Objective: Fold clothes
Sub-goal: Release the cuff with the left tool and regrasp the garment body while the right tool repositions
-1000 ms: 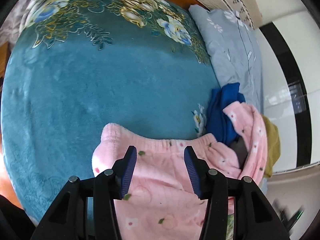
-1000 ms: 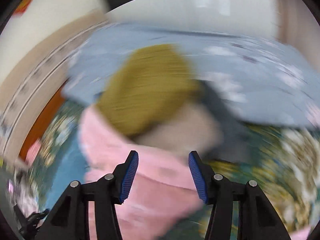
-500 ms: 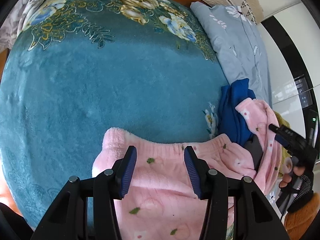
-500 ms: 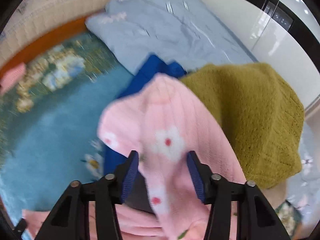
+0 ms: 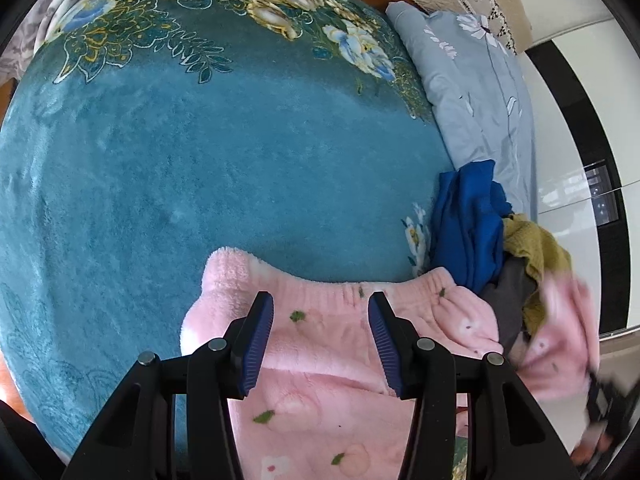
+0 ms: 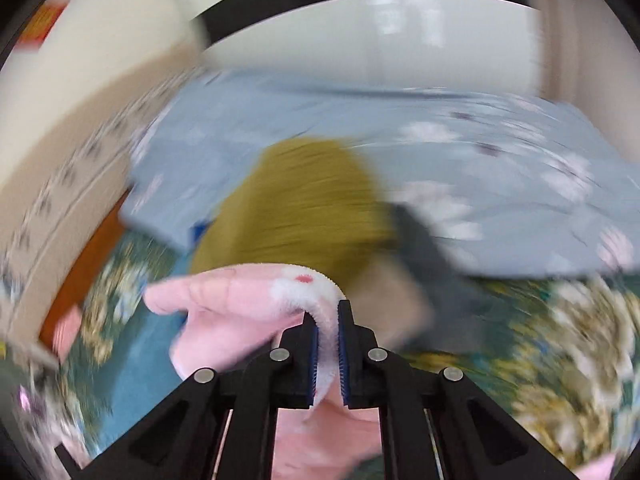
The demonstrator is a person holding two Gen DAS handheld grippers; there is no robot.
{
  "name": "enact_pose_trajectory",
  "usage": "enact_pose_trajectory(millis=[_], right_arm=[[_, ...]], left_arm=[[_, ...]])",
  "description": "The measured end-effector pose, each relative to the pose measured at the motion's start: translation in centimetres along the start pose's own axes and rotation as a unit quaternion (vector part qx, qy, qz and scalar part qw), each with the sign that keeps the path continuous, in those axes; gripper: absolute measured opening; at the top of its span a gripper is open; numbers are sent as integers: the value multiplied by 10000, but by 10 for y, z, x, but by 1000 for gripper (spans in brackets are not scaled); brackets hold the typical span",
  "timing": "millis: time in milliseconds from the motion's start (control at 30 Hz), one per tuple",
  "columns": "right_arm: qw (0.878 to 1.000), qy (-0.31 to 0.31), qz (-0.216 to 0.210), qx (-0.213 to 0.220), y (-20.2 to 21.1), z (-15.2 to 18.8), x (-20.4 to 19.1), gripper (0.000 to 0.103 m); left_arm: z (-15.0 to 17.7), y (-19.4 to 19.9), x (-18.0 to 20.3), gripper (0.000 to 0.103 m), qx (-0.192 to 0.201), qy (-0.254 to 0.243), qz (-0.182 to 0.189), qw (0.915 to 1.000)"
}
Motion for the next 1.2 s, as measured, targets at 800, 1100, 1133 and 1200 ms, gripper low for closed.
enact_pose_trajectory(millis=[800, 1100, 1133, 1200], right_arm=[[9401, -3089, 1125, -905, 44, 210, 353, 44], [9534, -2535, 766, -1443, -42, 152, 359, 44], [9527, -2521, 804, -1493, -51, 151, 358, 45], [9509, -2501, 864, -1606, -66, 151, 359, 47]], left_arm=[[6, 16, -10, 50, -134, 434, -211, 9987], [7, 23, -6, 50, 6, 426, -260, 9988], [6, 26, -6, 50, 54, 448, -261, 9986], [5, 28, -8, 50, 108, 495, -264, 9984]])
Point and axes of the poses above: each gripper's, at about its wrist camera, not at the fingertips, and y roughly against the way its jaws point, x to its right, z to its underside, the point moved 10 cm from there along -y, roughly the way its jaws point
